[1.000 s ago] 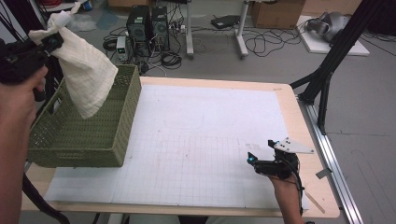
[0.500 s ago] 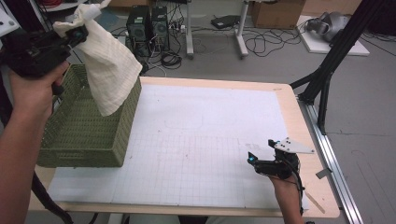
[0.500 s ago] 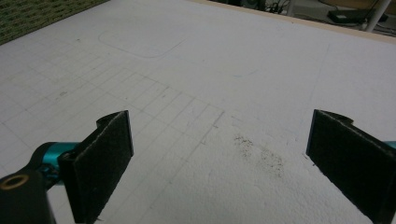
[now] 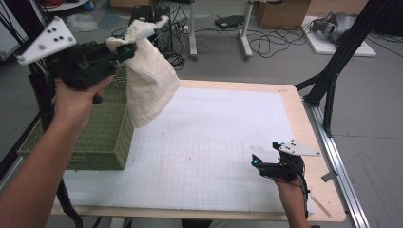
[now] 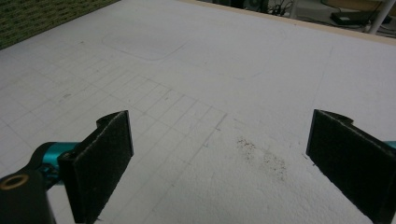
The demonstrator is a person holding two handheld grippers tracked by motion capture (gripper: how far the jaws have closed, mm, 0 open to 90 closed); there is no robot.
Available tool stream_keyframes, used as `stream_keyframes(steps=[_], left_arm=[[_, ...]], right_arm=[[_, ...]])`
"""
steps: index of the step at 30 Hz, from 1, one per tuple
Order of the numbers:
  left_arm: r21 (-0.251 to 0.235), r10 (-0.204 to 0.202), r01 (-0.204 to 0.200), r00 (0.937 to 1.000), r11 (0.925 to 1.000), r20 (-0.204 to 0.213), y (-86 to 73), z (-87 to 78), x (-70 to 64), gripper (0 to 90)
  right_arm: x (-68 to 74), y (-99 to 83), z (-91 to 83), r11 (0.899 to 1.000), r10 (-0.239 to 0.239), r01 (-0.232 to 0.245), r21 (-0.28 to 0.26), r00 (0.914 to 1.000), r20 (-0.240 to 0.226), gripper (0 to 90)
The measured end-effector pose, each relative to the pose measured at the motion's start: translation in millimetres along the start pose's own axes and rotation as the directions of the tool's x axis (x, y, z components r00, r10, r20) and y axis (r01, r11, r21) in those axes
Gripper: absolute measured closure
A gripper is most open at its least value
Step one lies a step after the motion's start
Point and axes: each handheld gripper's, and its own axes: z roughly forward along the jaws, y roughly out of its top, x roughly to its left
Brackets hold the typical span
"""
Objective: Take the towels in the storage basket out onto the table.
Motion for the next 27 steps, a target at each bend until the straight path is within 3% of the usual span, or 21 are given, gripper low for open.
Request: stream_keyframes(steps=[8, 11, 12, 15, 20, 23, 24, 25, 27], left_arm=[[0.050, -0.030, 0.025, 0.9951, 0.9984, 0.095, -21.4, 33.4, -27.0, 82.2], [0.072, -0.044, 0.035, 0.9910, 0.9968, 0.126, -31.3, 45.3, -37.3, 82.1], [0.079, -0.048, 0.038, 0.9894, 0.9961, 0.137, -35.2, 49.0, -40.4, 82.1], [0.105, -0.068, 0.051, 0.9838, 0.9932, 0.166, -48.8, 60.8, -50.3, 82.1], [0.175, -0.093, 0.053, 0.9695, 0.9831, 0.227, -75.8, 83.4, -66.7, 81.9], [0.198, -0.111, 0.059, 0.9586, 0.9784, 0.262, -93.0, 94.4, -75.9, 81.9], [0.208, -0.126, 0.068, 0.9513, 0.9758, 0.281, -103.1, 100.2, -80.9, 81.7], [0.208, -0.126, 0.068, 0.9513, 0.9758, 0.281, -103.1, 100.2, -80.9, 81.7], [0.220, -0.144, 0.079, 0.9429, 0.9723, 0.300, -113.1, 105.5, -85.3, 81.7]], right_arm=[[-6.5, -1.1, -2.9, 0.999, 0.033, -0.033, -0.004, 0.9994, 0.013, 6.4], [-7.1, -1.5, -2.1, 0.999, 0.033, -0.033, 0.005, 0.9993, 0.015, 6.4], [-6.9, -1.2, -1.6, 1.000, 0.010, -0.010, 0.014, 0.9993, 0.036, 6.5], [-7.4, -0.7, -1.0, 0.999, 0.028, -0.029, 0.018, 0.9996, 0.009, 6.5], [-9.8, -1.2, 1.2, 0.994, 0.109, -0.109, 0.010, 0.9935, -0.034, 8.5], [-9.8, -1.1, 0.8, 0.996, 0.094, -0.093, 0.013, 0.9954, -0.021, 8.6], [-10.8, -1.4, 0.5, 0.998, 0.066, -0.066, 0.011, 0.9978, -0.004, 8.6], [-11.3, -1.5, 0.5, 0.999, 0.050, -0.050, 0.008, 0.9987, 0.001, 8.6], [-11.5, -1.5, 0.4, 0.999, 0.051, -0.051, 0.007, 0.9987, 0.005, 8.5]])
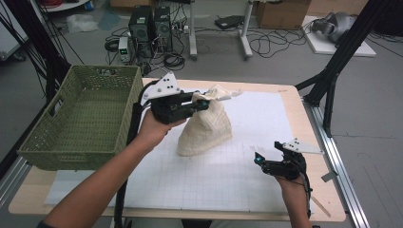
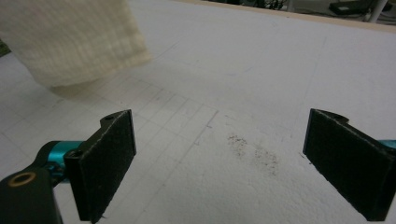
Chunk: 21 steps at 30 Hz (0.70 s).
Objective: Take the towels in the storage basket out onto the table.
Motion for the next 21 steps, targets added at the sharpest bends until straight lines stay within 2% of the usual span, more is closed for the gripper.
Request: stream_keyframes(steps=[4, 8, 13, 15, 16, 21], left_arm=[[0.028, -0.006, 0.005, 0.9996, 0.9996, 0.029, -16.4, 12.6, -5.6, 81.3], [0.048, -0.043, 0.041, 0.9984, 0.9980, 0.037, -33.9, 16.7, -8.5, 80.9], [0.091, -0.070, 0.069, 0.9975, 0.9935, 0.009, -58.7, 12.8, -6.5, 80.9], [0.122, -0.085, 0.086, 0.9963, 0.9888, -0.009, -74.5, 9.7, -3.3, 80.9], [0.122, -0.085, 0.086, 0.9963, 0.9888, -0.009, -74.5, 9.7, -3.3, 80.8], [0.175, -0.102, 0.106, 0.9943, 0.9789, -0.031, -101.3, 6.2, -2.4, 80.4]], right_arm=[[-1.2, -0.1, 1.2, 1.000, 0.000, 0.000, -0.014, 1.0000, 0.002, 8.4], [-0.5, -0.1, 1.0, 1.000, -0.025, 0.026, -0.008, 0.9995, 0.021, 8.5], [-0.7, -0.6, 3.1, 1.000, -0.013, 0.013, -0.003, 0.9999, 0.006, 8.5], [0.4, -0.7, 4.4, 1.000, -0.018, 0.018, 0.002, 0.9998, 0.010, 8.5], [0.6, -0.7, 5.3, 1.000, -0.024, 0.024, 0.004, 0.9997, 0.011, 8.5], [2.1, -0.4, 7.4, 1.000, -0.014, 0.014, 0.010, 0.9999, 0.005, 8.5]])
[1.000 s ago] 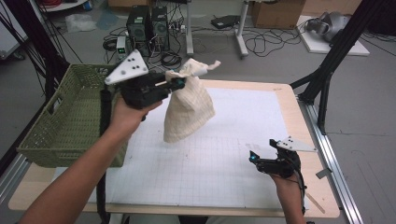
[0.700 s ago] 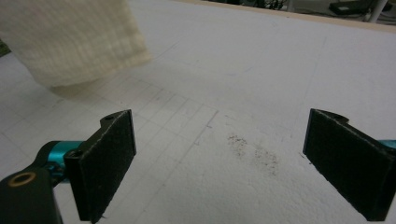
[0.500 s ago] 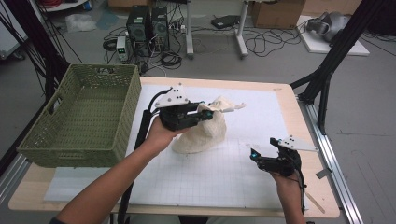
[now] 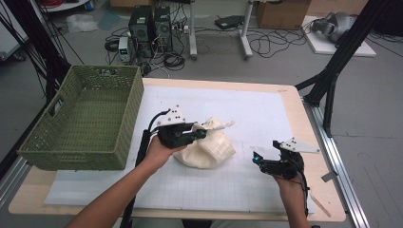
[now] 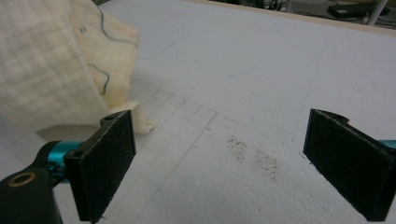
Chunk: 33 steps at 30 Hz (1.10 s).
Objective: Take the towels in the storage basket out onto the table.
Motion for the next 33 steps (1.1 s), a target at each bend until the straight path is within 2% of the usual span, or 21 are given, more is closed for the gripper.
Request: stream_keyframes(steps=[4, 5, 7, 11, 14, 16, 19, 20, 22, 25, 27, 29, 33], left_arm=[[0.060, -0.039, 0.040, 0.9990, 0.9974, -0.024, -29.6, 1.1, 4.3, 79.8], [0.060, -0.039, 0.040, 0.9990, 0.9974, -0.024, -29.6, 1.1, 4.3, 79.8], [0.087, -0.060, 0.064, 0.9973, 0.9941, -0.043, -42.0, -1.9, 9.0, 79.2], [0.101, -0.065, 0.072, 0.9957, 0.9923, -0.066, -50.9, -7.8, 11.6, 78.1], [0.117, -0.070, 0.081, 0.9931, 0.9899, -0.093, -58.6, -13.6, 14.3, 72.8], [0.117, -0.084, 0.098, 0.9896, 0.9883, -0.117, -60.1, -17.8, 17.1, 61.1], [0.047, -0.111, 0.120, 0.9815, 0.9917, -0.156, -56.2, -27.8, 19.1, 35.8], [0.024, -0.113, 0.119, 0.9787, 0.9926, -0.171, -54.3, -31.5, 19.3, 35.8], [-0.007, -0.112, 0.113, 0.9714, 0.9936, -0.210, -50.9, -39.1, 20.4, 27.1], [-0.039, -0.129, 0.123, 0.9575, 0.9916, -0.258, -48.4, -49.3, 23.1, 20.0], [-0.038, -0.120, 0.114, 0.9563, 0.9928, -0.267, -48.0, -53.6, 25.0, 19.9], [-0.049, -0.128, 0.119, 0.9540, 0.9917, -0.271, -50.1, -55.9, 26.0, 19.9], [-0.020, -0.137, 0.137, 0.9566, 0.9904, -0.257, -56.9, -54.7, 28.5, 20.0]], right_arm=[[1.0, 0.4, 1.8, 1.000, -0.002, 0.002, 0.026, 1.0000, 0.000, 8.5], [1.0, 0.4, 1.8, 1.000, -0.002, 0.002, 0.026, 1.0000, 0.000, 8.5], [1.4, 0.6, 1.5, 1.000, 0.002, -0.002, 0.026, 1.0000, 0.002, 8.6], [1.6, 0.6, 1.6, 1.000, -0.002, 0.002, 0.029, 1.0000, 0.003, 8.6], [2.6, 0.8, 3.4, 0.999, -0.007, 0.007, 0.032, 1.0000, -0.003, 8.6], [4.3, 1.1, 5.1, 0.999, -0.010, 0.011, 0.035, 0.9999, -0.010, 8.6], [8.8, 2.1, 7.2, 0.999, -0.019, 0.020, 0.040, 0.9997, -0.018, 8.6], [8.8, 2.1, 7.2, 0.999, -0.019, 0.020, 0.040, 0.9997, -0.018, 8.6], [10.2, 2.7, 8.0, 0.999, -0.022, 0.022, 0.035, 0.9996, -0.020, 8.6], [10.6, 3.0, 9.2, 0.999, -0.027, 0.028, 0.034, 0.9994, -0.021, 8.6], [10.4, 2.8, 9.7, 0.999, -0.021, 0.022, 0.035, 0.9995, -0.022, 8.6], [10.1, 2.6, 9.7, 0.999, -0.021, 0.022, 0.034, 0.9996, -0.020, 8.6], [9.0, 1.7, 9.3, 0.999, -0.019, 0.019, 0.035, 0.9997, -0.017, 8.6]])
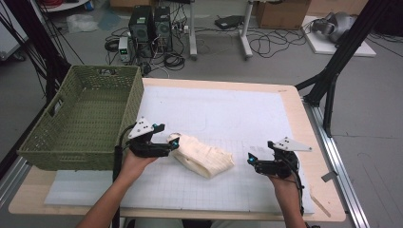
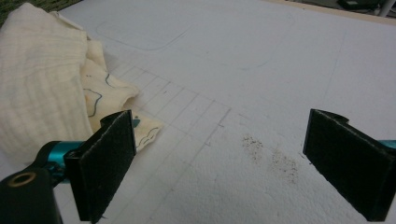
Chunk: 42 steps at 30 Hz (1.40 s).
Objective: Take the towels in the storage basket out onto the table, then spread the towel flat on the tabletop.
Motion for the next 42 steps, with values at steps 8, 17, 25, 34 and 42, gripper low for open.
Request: stream_keyframes(steps=[8, 17, 25, 34, 42], left_arm=[[-0.010, 0.014, -0.014, 0.9996, 0.9999, 0.025, 0.5, -0.1, -2.6, 20.0], [-0.011, 0.012, -0.012, 0.9997, 0.9999, 0.023, -1.2, 0.1, -3.6, 20.0], [-0.007, 0.017, -0.017, 0.9992, 0.9998, 0.037, 1.9, 0.9, -5.2, 24.2], [0.036, 0.032, -0.036, 0.9937, 0.9987, 0.108, 3.1, 8.6, -20.7, 27.0], [0.101, 0.077, -0.099, 0.9770, 0.9900, 0.199, 1.2, 35.4, -50.0, 29.9]], right_arm=[[-0.7, -0.5, 2.3, 1.000, -0.003, 0.003, 0.004, 1.0000, -0.007, 8.6], [0.3, -0.6, 1.6, 1.000, -0.002, 0.002, 0.002, 0.9999, -0.013, 8.6], [-2.1, -1.3, 2.0, 1.000, 0.006, -0.006, 0.010, 0.9999, -0.014, 8.6], [-5.6, -2.5, 1.3, 1.000, 0.019, -0.019, 0.001, 0.9998, -0.003, 8.5], [-6.5, -5.5, -2.9, 1.000, 0.022, -0.022, 0.007, 0.9997, 0.008, 8.6]])
